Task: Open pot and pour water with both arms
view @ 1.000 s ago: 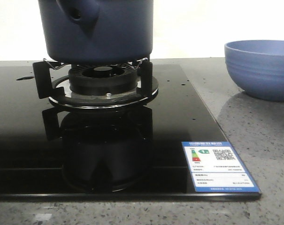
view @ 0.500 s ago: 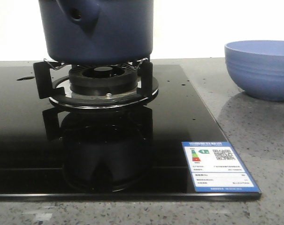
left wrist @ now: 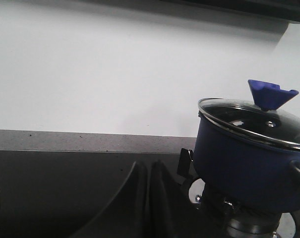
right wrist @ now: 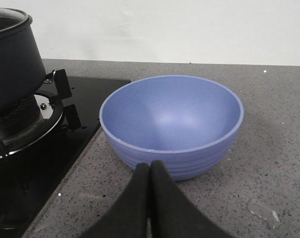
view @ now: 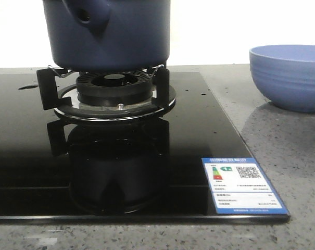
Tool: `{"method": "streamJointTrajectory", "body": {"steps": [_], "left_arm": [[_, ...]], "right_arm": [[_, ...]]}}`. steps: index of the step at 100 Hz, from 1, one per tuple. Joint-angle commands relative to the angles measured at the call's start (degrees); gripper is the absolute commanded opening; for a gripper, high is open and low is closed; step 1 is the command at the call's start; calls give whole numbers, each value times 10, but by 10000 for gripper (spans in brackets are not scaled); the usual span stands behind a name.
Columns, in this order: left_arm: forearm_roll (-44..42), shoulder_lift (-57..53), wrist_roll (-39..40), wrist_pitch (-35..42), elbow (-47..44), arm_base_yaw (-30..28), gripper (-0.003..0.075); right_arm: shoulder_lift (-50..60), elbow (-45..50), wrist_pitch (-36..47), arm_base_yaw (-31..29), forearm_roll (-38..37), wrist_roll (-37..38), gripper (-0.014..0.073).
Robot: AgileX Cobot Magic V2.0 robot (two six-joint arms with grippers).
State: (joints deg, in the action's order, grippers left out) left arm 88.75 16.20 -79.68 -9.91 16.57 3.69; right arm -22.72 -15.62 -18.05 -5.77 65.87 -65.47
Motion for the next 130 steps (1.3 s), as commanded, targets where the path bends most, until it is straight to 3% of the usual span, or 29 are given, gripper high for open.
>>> {"method": "streamJointTrajectory", "body": {"steps": [1, 63, 69, 76, 89, 96, 130], "left_arm": [[13, 6, 1, 1, 15, 4, -20], [25, 6, 2, 29, 15, 4, -20], [-12, 6, 17, 35, 15, 4, -20], [-164, 6, 138, 43, 15, 4, -20], [-559, 6, 577, 90, 5, 4, -20], [-709, 1, 725, 125, -14, 4, -20], [-809, -129, 777, 156, -151, 4, -20]], "right_arm": [[0, -15, 15, 1, 17, -8, -62], [0, -15, 16, 1, 17, -8, -62], [0, -15, 16, 1, 17, -8, -62], [0, -15, 16, 1, 17, -8, -62], [0, -15, 16, 1, 17, -8, -62], [0, -15, 16, 1, 17, -8, -62], [0, -15, 16, 1, 17, -8, -62]]}}
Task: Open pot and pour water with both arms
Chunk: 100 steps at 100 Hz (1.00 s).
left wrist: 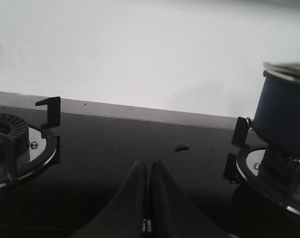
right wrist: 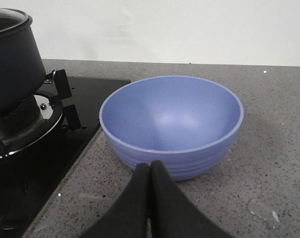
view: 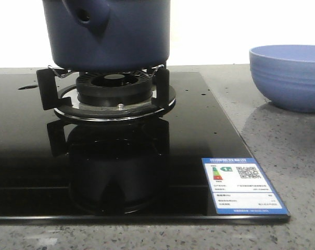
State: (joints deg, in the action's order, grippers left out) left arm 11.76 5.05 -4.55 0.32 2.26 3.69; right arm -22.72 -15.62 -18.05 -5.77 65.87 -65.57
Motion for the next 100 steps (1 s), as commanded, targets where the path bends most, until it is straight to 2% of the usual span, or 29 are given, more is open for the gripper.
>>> {"method": "streamJointTrajectory", "body": {"steps": [1, 11, 17, 100], "left_arm": [[-41, -22, 28, 55, -10, 4, -20], [-42, -50, 36, 71, -43, 4, -20], [-42, -70, 37, 40, -41, 4, -20], [-54, -68, 37, 37, -41, 4, -20]], "right_arm": [[0, -15, 16, 1, 17, -7, -62], [0, -15, 16, 1, 17, -7, -62], [0, -15, 16, 1, 17, -7, -62], [-1, -15, 18, 1, 17, -7, -62]]}}
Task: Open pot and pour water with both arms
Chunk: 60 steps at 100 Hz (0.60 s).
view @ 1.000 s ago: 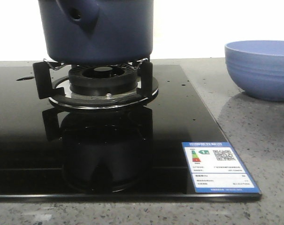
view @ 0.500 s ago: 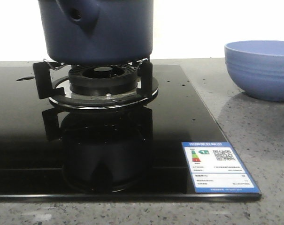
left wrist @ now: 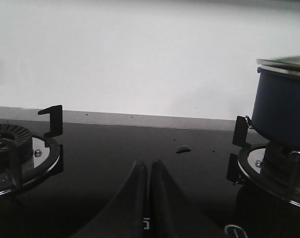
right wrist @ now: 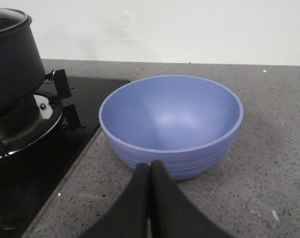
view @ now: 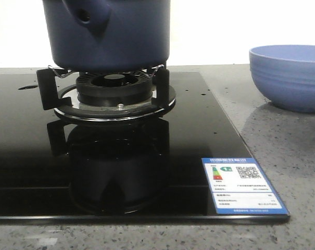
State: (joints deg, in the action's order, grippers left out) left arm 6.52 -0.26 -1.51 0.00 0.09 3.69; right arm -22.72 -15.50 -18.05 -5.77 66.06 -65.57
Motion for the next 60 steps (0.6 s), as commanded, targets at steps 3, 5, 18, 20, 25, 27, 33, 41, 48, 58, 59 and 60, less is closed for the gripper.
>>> {"method": "streamJointTrajectory", "body": {"steps": [3, 5, 18, 20, 25, 27, 33, 41, 48, 58, 59, 60], "left_arm": [[-1, -15, 7, 40, -20, 4, -20], [-1, -15, 7, 40, -20, 4, -20], [-1, -15, 7, 40, -20, 4, -20], [-1, -15, 7, 40, -20, 4, -20], [-1, -15, 7, 40, -20, 4, -20], [-1, -15, 7, 40, -20, 4, -20], [-1, -15, 7, 40, -20, 4, -20], [-1, -15, 7, 40, -20, 4, -20], [-1, -15, 7, 40, -20, 4, -20], [-1, -15, 7, 40, -20, 4, -20], [-1, -15, 7, 40, -20, 4, -20], [-1, -15, 7, 40, -20, 4, -20]], "right_arm": [[-1, -16, 18, 1, 15, -7, -62], [-1, -16, 18, 1, 15, -7, -62], [-1, -16, 18, 1, 15, -7, -62], [-1, -16, 18, 1, 15, -7, -62], [-1, -16, 20, 1, 15, -7, -62], [-1, -16, 22, 1, 15, -7, -62], [-1, -16, 41, 1, 15, -1, -62], [0, -18, 67, 1, -25, 46, -62], [0, -21, 88, 1, -175, 186, -62], [0, -24, 121, 1, -446, 480, -62], [1, -24, 123, 1, -465, 498, -62], [1, -24, 127, 1, -500, 530, -62]]}}
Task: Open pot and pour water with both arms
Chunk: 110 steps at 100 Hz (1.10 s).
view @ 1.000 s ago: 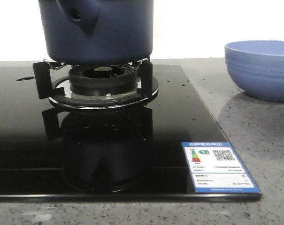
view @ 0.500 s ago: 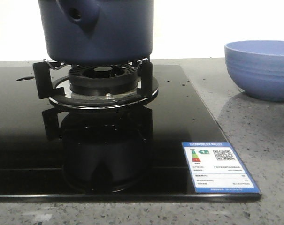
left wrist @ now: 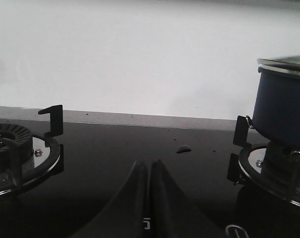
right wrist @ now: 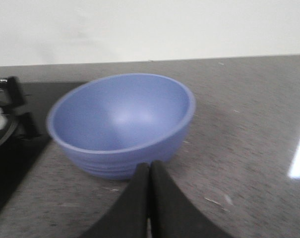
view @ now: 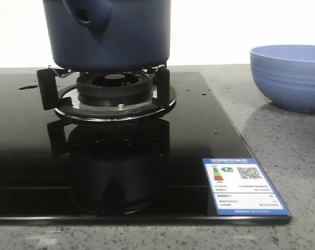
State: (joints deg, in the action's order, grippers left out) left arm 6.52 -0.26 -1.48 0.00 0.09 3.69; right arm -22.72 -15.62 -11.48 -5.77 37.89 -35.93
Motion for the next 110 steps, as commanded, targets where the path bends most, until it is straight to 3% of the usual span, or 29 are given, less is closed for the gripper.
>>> {"method": "streamJointTrajectory", "body": {"steps": [1, 5, 11, 56, 60, 110], "left_arm": [[-1, -15, 7, 40, -20, 4, -20], [-1, -15, 7, 40, -20, 4, -20], [-1, -15, 7, 40, -20, 4, -20], [-1, -15, 7, 40, -20, 4, -20], [-1, -15, 7, 40, -20, 4, -20], [-1, -14, 7, 40, -20, 4, -20]], "right_arm": [[3, -23, 62, 1, -235, 233, -62], [10, -23, 69, 1, -319, 317, -62], [28, -20, 83, 1, -379, 359, -62], [229, 178, 149, 5, -374, 376, -62], [247, 176, 99, 4, -379, 384, -62], [243, 175, 74, -2, -390, 381, -62]]}}
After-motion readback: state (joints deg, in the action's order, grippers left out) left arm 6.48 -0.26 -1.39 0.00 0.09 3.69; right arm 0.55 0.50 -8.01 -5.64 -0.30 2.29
